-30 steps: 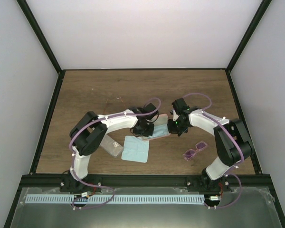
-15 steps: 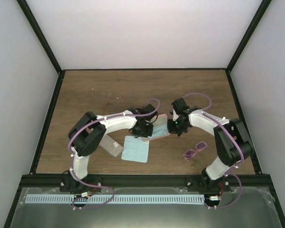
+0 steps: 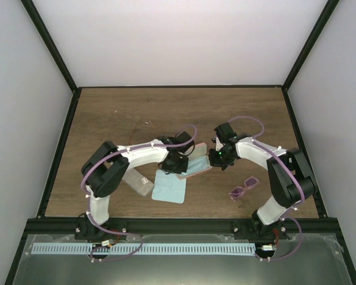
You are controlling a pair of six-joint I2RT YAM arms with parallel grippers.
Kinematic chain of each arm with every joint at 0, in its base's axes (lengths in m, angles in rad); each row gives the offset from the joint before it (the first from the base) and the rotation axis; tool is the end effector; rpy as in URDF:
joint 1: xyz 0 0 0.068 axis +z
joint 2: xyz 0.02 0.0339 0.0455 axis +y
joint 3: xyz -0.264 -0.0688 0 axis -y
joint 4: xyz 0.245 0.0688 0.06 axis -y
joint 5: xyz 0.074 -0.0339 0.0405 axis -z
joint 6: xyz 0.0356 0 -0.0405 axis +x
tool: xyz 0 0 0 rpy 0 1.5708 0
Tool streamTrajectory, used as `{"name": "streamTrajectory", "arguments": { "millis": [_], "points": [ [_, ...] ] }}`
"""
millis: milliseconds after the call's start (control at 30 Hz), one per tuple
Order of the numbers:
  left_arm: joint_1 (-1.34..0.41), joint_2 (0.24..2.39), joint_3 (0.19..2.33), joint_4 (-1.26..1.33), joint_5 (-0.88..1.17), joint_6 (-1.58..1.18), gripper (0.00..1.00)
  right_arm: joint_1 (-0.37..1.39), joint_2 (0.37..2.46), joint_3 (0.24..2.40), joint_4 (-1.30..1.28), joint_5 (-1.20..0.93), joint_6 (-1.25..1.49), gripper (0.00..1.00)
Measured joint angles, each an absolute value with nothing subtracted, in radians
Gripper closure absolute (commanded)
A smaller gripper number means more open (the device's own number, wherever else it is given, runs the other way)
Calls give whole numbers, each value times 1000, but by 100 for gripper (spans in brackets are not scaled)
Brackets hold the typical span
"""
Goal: Organize the sunglasses
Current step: Adjust the glasses cleaning cloth in the sunglasses case.
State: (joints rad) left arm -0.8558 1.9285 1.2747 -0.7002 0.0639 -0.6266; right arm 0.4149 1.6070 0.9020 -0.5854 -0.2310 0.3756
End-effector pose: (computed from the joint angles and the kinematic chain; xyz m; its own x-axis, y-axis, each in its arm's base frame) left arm 0.2389 -0.2786 0.1524 -0.9658 0.2197 -0.1377 0.2422 0.9540 -0.1766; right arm 0.2576 0.1224 0.1598 -0.9833 -0.0429 -0.1767 -0.0964 0.9471 0.3062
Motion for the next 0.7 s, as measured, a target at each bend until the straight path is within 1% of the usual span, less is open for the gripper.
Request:
{"name": "streamTrajectory", "arguments": {
  "millis": [67, 100, 133, 200, 267, 400, 700],
  "points": [
    [-856, 1929, 1275, -700, 64, -627, 94, 415, 1607, 902, -585, -231, 376, 94],
    [-856, 1929, 1275, -700, 65, -627, 92, 415, 1607, 902, -585, -231, 376, 94],
    [-856, 1929, 1275, -700, 65, -627, 87, 415, 1607, 902, -585, -231, 376, 94],
    [-856, 1929, 1275, -699, 66, -628, 75, 415, 1607, 902, -585, -232, 375, 94],
    [-856, 1929, 1275, -696, 68, -629, 65, 416, 1608, 900, -583, -232, 375, 94],
    [-858, 1927, 1275, -691, 76, -626, 58, 416, 1611, 893, -582, -242, 375, 94],
    [-861, 1922, 1275, -692, 88, -616, 36, 418, 1615, 893, -577, -257, 375, 94]
  ]
}}
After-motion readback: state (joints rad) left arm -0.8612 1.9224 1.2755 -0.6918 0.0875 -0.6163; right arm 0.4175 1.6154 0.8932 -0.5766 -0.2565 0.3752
